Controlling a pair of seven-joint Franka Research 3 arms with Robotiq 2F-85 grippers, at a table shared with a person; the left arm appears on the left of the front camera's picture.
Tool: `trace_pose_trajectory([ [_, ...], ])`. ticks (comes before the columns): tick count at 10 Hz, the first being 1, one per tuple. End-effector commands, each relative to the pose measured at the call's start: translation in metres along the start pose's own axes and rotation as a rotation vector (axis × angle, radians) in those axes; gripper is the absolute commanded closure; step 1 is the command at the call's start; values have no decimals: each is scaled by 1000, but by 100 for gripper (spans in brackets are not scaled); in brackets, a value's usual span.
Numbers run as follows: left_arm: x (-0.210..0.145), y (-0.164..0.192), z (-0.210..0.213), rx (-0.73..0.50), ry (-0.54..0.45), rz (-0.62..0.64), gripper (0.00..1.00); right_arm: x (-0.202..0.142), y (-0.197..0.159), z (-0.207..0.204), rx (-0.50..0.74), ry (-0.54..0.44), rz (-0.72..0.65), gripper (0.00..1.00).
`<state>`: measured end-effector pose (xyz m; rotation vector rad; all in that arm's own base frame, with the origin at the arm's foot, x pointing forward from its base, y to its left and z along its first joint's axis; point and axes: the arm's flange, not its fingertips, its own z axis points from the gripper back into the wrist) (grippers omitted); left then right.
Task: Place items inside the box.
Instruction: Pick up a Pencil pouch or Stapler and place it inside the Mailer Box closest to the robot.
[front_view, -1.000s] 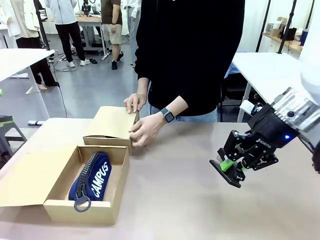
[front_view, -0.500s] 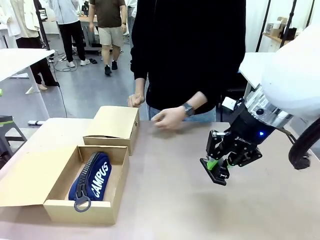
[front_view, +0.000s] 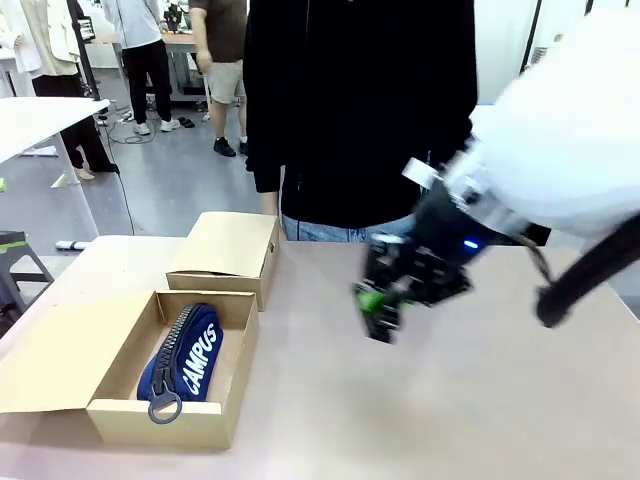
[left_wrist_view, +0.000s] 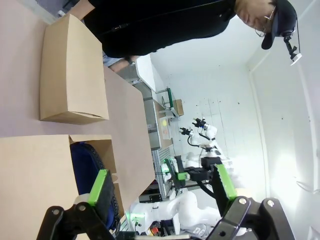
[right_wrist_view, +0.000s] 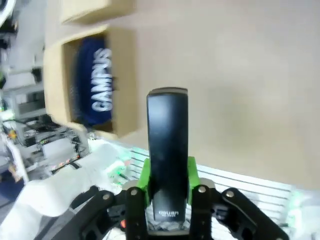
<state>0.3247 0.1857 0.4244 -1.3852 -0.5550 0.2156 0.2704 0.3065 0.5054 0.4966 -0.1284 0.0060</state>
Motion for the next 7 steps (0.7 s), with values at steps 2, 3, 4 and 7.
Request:
trace_pose_trajectory([
  [2, -1, 0, 1, -14, 1, -21, 0, 18, 124, -60, 58, 1, 32, 68],
  [3, -1, 0, 1, -14, 1, -21, 0, 14, 152, -80, 15, 6, 7, 68],
  [4, -1, 0, 1, -14, 1, -21, 0, 11, 170, -105, -24, -28, -25, 68],
  [7, -1, 0, 1, -14, 1, -21, 0, -2, 153, -105, 28, 15, 8, 68],
])
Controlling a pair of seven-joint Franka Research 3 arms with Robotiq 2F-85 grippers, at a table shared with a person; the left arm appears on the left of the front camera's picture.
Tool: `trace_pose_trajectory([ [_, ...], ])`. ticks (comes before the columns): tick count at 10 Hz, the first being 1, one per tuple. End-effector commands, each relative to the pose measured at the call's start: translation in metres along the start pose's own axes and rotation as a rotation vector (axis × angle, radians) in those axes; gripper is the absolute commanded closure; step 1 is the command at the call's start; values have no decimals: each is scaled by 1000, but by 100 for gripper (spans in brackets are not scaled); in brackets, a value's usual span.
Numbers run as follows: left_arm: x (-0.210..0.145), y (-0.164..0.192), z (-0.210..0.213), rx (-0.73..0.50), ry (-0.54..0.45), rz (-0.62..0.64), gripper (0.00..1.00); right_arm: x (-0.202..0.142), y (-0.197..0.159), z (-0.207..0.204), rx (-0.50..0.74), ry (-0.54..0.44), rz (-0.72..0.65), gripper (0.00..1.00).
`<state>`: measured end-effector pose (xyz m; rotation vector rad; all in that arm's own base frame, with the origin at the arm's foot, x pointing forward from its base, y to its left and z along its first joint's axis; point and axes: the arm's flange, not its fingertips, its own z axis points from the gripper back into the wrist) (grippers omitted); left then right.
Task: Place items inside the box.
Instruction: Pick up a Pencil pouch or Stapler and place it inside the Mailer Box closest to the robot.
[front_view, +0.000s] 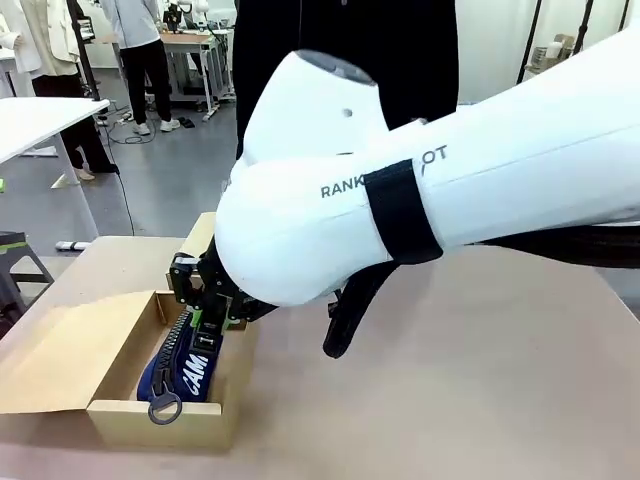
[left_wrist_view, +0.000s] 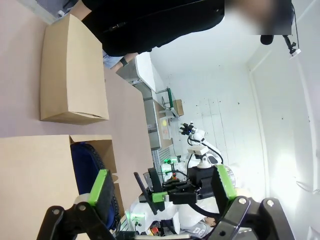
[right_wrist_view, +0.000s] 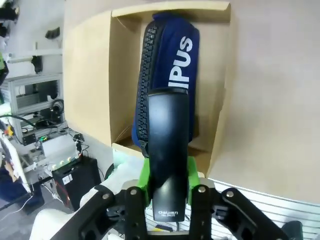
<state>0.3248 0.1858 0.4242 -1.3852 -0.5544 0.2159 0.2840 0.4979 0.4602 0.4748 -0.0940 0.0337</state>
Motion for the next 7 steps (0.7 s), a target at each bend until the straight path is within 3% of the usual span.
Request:
trace_pose_trajectory([
  [1, -1, 0, 1, -14, 1, -22, 0, -6, 6, 27, 48, -25, -10, 68],
  [2, -1, 0, 1, -14, 1, -22, 0, 0, 0, 0, 0, 0, 0, 68],
  [5, -1, 0, 1, -14, 1, -22, 0, 6, 24, -51, -94, -72, -54, 68],
  [7, -1, 0, 1, -14, 1, -22, 0, 11, 28, -70, -80, -47, -38, 68],
])
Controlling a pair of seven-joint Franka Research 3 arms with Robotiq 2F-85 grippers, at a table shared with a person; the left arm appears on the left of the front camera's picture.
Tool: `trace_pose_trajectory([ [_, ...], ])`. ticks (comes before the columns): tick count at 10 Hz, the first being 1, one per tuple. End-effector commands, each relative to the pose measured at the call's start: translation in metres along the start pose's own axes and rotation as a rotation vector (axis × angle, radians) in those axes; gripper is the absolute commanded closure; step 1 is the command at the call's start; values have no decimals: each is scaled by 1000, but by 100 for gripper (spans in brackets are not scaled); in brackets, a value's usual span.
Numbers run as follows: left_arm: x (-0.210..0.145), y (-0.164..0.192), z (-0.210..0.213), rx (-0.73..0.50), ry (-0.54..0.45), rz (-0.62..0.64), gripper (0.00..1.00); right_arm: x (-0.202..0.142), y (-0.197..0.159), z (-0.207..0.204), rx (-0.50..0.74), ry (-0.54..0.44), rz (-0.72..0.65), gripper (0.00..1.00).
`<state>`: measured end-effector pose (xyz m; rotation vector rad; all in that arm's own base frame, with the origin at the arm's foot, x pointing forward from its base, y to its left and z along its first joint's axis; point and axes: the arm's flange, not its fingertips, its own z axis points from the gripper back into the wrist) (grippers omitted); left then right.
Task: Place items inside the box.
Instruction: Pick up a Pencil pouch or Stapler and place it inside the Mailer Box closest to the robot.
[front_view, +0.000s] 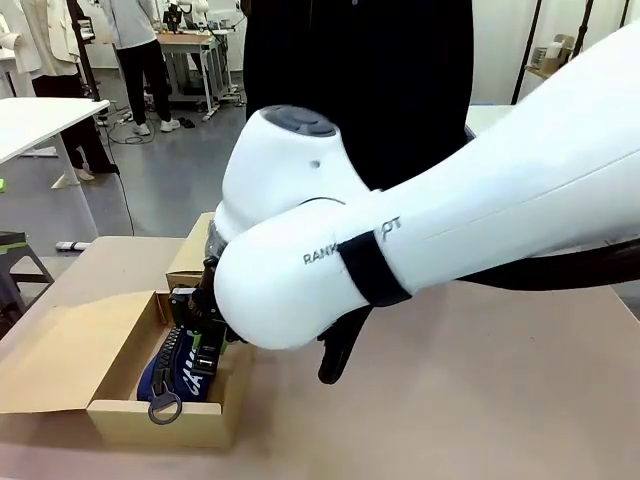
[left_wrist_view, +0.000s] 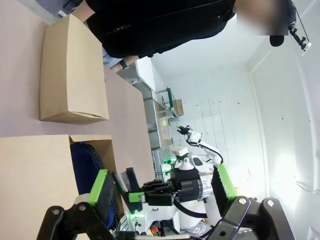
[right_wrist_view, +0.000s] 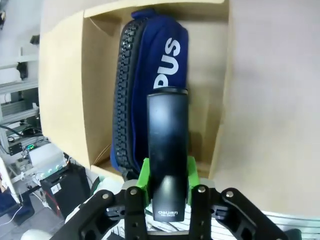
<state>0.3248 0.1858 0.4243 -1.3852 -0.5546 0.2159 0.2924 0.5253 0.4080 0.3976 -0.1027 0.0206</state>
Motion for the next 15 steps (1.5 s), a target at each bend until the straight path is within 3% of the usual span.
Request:
trace_pose_trajectory([
  [1, -1, 0, 1, -14, 1, -22, 0, 10, 27, -16, -29, -33, -35, 68],
  [4, -1, 0, 1, -14, 1, -22, 0, 9, 26, -16, -19, -41, -12, 68],
  [5, -1, 0, 1, -14, 1, -22, 0, 8, 27, -15, -11, -41, -19, 47],
  [6, -1, 0, 1, -14, 1, -22, 0, 10, 24, -16, -17, -45, -28, 9],
  [7, -1, 0, 1, -14, 1, -22, 0, 10, 23, -15, -17, -47, -35, 0],
  [12, -1, 0, 1, -14, 1, -22, 0, 14, 3, -6, 3, -62, -67, 0],
  [13, -1, 0, 1, -14, 1, -22, 0, 18, -19, 9, 47, 3, -56, 0],
  [15, -1, 0, 1, -14, 1, -22, 0, 25, -95, 69, 149, 89, -119, 0],
])
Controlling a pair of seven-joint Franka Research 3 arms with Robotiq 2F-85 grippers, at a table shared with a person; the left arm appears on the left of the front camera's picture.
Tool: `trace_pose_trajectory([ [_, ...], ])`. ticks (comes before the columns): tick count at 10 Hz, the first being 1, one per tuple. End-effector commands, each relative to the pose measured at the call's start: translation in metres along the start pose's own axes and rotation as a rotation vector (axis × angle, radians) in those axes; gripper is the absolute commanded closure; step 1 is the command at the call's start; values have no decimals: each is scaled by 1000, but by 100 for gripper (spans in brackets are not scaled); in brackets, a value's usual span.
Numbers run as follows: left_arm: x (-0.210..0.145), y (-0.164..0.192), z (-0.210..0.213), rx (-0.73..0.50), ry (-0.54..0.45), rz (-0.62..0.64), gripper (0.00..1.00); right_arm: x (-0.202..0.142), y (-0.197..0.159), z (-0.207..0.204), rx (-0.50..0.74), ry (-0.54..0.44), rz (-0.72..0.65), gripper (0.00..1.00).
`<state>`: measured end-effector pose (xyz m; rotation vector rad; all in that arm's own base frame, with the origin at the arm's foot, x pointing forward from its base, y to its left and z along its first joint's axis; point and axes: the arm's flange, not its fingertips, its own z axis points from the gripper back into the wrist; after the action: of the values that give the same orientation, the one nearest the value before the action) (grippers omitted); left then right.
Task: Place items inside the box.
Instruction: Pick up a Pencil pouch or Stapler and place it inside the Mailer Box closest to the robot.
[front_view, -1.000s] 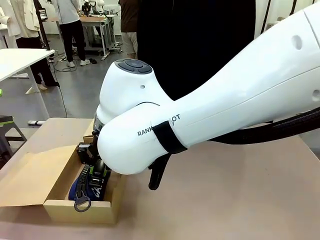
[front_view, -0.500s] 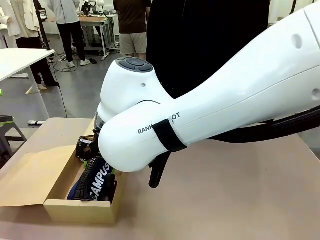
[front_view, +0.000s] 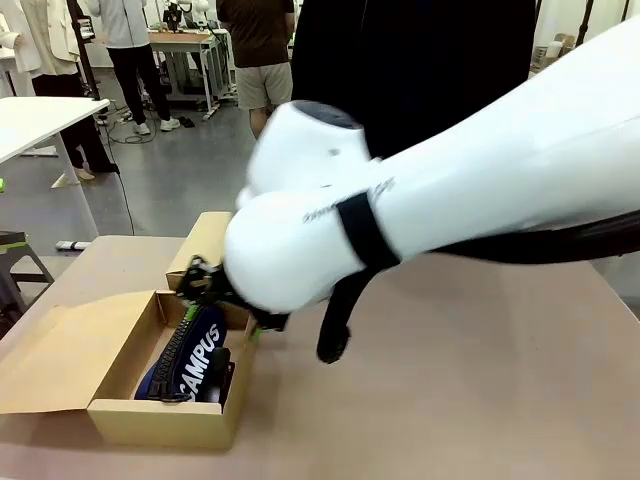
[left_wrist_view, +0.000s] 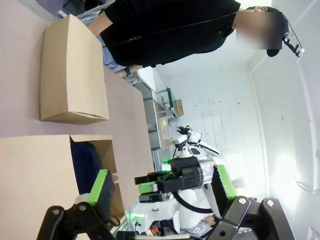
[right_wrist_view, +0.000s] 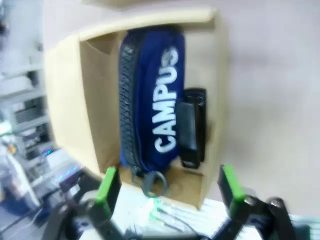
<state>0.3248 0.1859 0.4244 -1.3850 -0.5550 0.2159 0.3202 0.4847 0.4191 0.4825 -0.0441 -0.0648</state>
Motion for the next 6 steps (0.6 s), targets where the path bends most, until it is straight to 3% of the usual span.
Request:
trace_pose_trajectory([
  [1, -1, 0, 1, -14, 1, -21, 0, 9, -103, 86, 169, 137, -36, 0],
  [3, -1, 0, 1, -14, 1, -21, 0, 19, -177, 126, 291, 199, -143, 0],
  [6, -1, 0, 1, -14, 1, -21, 0, 14, -273, 154, 605, 217, -145, 0],
])
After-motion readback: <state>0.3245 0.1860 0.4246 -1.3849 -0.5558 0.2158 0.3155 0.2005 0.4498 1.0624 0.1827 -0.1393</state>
